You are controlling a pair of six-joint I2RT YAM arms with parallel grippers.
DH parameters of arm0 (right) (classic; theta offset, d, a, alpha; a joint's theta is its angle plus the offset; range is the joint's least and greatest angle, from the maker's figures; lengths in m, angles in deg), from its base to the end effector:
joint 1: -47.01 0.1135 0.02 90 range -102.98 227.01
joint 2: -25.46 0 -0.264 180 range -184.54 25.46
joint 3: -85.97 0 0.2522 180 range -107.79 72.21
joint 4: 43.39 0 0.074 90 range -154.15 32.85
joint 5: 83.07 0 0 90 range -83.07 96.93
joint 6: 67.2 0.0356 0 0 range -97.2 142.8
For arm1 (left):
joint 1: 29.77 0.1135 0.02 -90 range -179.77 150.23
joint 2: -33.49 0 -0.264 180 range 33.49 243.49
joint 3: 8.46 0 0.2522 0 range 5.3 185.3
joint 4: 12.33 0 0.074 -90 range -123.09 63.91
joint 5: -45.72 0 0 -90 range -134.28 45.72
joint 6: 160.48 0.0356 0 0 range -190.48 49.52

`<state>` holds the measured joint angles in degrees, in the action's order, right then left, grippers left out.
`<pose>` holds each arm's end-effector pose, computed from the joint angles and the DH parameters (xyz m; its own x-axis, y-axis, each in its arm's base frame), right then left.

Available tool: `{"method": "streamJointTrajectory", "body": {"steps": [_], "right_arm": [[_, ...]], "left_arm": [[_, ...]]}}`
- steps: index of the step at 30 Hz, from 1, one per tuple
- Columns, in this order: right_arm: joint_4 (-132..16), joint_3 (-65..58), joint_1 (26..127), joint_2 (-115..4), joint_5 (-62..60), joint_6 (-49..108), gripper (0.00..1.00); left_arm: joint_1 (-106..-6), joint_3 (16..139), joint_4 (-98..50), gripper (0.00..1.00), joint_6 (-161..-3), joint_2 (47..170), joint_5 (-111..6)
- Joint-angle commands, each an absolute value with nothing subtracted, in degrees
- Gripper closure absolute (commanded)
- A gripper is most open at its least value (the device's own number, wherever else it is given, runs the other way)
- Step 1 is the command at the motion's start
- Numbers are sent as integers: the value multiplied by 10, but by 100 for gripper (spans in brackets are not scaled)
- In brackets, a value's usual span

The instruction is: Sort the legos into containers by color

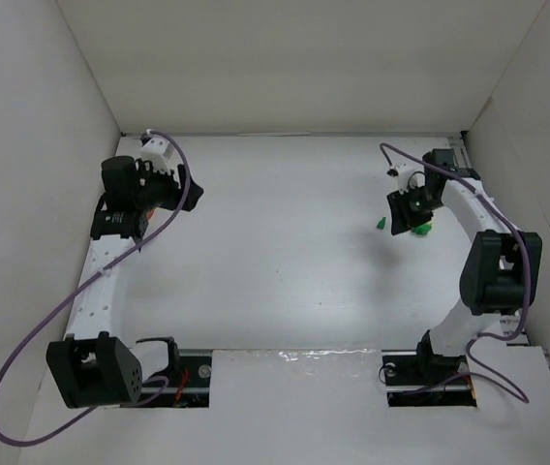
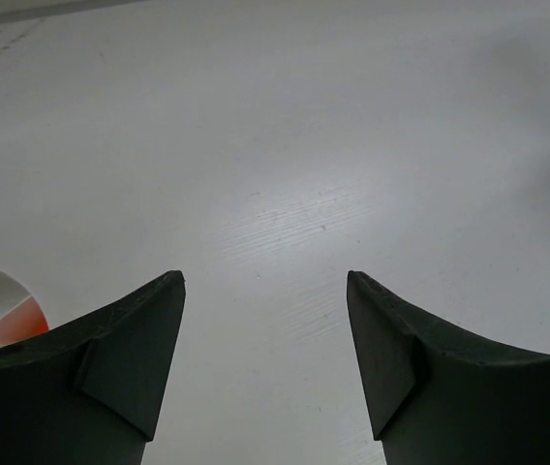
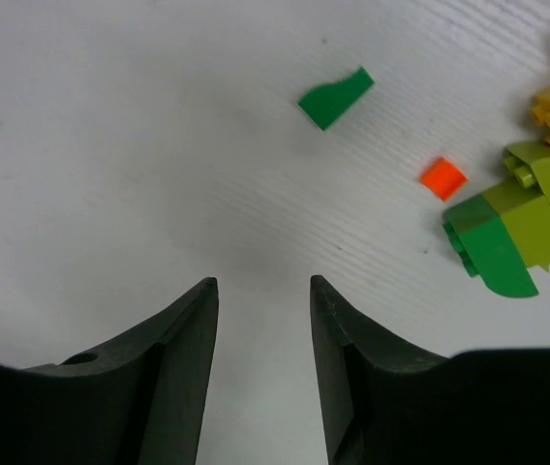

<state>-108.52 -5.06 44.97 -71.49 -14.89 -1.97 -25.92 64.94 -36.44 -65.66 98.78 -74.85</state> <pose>0.3378 0.0012 0.2483 -0.8215 -0.3599 -0.4422 -0.4755 0.8604 0.1831 0.2605 -0.0006 0.3601 -0.2379 0.0565 -0.9696 0.4516 0.8903 -0.0589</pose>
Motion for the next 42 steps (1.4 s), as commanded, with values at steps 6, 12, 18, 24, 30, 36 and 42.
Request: {"method": "streamJointTrajectory", "body": {"steps": [6, 12, 18, 24, 30, 36, 42], "right_arm": [[-990, 1, 441, -720, -54, -155, 52], [-985, -47, 436, -771, -48, -176, 51], [-1004, -86, 442, -821, -42, -237, 51], [-1047, -142, 442, -870, -42, -274, 51], [-1086, -147, 442, -881, -56, -317, 51], [-1109, -152, 442, -899, -56, -341, 50], [-1103, -158, 442, -921, -50, -347, 50]], "left_arm": [[-289, 662, -361, 32, -600, 995, -836], [-289, 663, -388, 32, -600, 1009, -900], [-294, 657, -371, 32, -612, 1014, -905], [-294, 675, -383, 32, -613, 1032, -905], [-294, 680, -388, 31, -613, 1038, -905], [-294, 686, -388, 31, -613, 1043, -905], [-294, 686, -388, 31, -618, 1048, -905]]}}
